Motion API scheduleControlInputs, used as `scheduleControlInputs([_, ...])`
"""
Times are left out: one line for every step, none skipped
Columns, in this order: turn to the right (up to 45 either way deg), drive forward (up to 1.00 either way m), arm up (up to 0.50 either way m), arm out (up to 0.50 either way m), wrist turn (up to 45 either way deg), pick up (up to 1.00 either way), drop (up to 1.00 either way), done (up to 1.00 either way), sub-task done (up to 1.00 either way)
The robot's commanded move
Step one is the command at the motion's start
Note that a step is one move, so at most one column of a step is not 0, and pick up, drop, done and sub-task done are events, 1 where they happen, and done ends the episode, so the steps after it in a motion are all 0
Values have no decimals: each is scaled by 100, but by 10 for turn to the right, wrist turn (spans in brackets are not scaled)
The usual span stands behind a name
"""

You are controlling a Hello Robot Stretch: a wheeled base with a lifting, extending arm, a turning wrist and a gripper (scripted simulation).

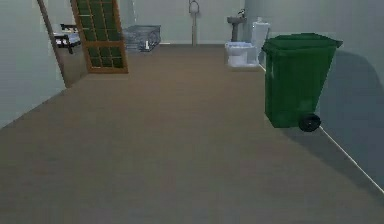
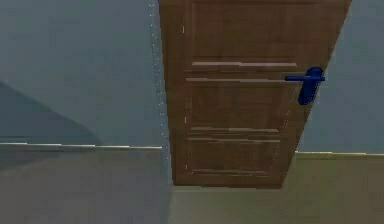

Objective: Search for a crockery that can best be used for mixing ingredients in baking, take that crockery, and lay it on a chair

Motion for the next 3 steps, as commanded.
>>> scheduleControlInputs([0,45,0,0,0,0,0,0,0])
scheduleControlInputs([-240,0,0,0,0,0,0,0,0])
scheduleControlInputs([0,100,0,0,0,0,0,0,0])
